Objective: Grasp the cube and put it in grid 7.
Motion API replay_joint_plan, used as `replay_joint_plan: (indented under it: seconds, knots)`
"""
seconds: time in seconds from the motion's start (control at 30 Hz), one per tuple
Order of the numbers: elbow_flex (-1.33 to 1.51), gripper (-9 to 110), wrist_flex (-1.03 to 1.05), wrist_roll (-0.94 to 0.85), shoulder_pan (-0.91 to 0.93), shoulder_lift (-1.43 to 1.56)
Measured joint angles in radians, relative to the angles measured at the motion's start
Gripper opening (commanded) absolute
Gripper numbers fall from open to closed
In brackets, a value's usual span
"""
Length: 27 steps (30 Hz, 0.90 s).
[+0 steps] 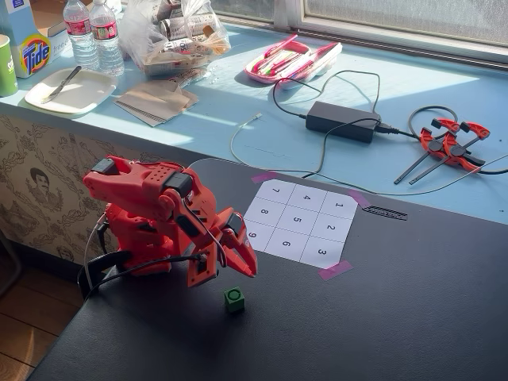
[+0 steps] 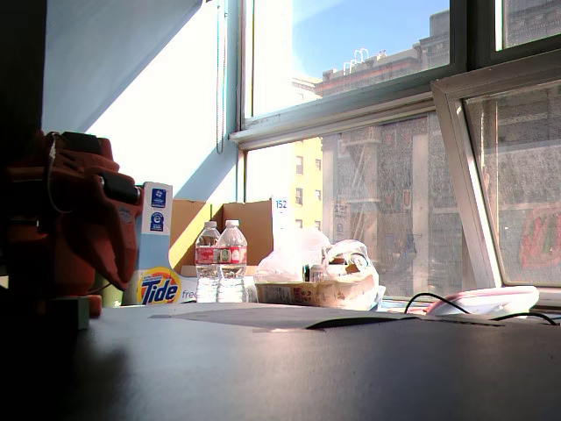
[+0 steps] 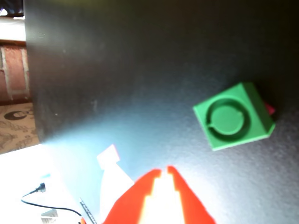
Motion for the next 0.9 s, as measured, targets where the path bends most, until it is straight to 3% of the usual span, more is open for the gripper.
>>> replay_joint_plan:
  seconds: [0.37, 0.53, 0.8, 0.83, 0.9]
  knots:
    - [-0.055, 0, 0.034, 0.015, 0.021, -0.077]
    - [-0.245, 0, 0.146, 0.037, 0.066, -0.209]
    - [-0.811, 0, 0.443, 0.117, 0.327, -0.611]
    - [-0.838, 2, 0.442, 0.117, 0.357, -0.658]
    - [-0.856, 16, 0.428, 0.117, 0.390, -0.736]
